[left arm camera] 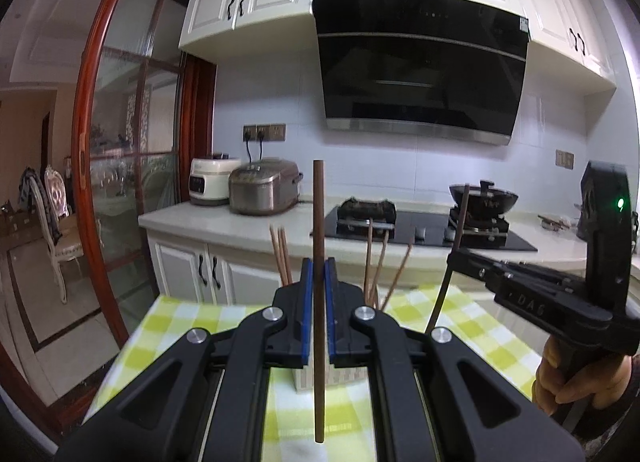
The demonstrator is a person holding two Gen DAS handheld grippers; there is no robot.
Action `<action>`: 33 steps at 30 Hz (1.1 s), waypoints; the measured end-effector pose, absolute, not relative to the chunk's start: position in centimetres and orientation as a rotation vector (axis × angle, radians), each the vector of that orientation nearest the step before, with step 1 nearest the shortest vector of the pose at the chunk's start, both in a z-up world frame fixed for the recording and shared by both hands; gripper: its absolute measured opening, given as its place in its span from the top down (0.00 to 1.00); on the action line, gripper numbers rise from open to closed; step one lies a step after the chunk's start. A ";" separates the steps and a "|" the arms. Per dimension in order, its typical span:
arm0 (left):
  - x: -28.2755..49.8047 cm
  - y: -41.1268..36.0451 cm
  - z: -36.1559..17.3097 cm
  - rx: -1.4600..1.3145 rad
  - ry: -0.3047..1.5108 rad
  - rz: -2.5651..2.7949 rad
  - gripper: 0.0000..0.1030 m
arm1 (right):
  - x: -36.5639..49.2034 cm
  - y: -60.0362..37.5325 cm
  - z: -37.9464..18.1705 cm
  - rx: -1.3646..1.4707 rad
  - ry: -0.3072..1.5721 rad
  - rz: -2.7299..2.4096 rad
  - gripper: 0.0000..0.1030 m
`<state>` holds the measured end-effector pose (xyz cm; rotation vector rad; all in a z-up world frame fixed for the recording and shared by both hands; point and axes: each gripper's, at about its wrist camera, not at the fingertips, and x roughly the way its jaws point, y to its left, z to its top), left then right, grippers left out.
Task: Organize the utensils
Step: 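Lift both chopsticks upright and carry them over the white caddy, then lower the chopsticks into the caddy and open both tools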
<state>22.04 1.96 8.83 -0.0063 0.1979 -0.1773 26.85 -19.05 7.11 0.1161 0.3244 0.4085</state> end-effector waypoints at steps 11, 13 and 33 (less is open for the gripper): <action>28.8 1.0 15.1 -0.020 0.122 -0.187 0.94 | 32.8 -19.8 10.8 0.133 0.297 0.392 0.94; 30.0 0.6 15.5 -0.005 0.116 -0.185 0.94 | 33.8 -19.8 11.1 0.133 0.299 0.391 0.94; 40.4 1.1 8.8 -0.052 0.366 -0.217 0.94 | 41.3 -17.1 5.0 0.129 0.517 0.459 0.94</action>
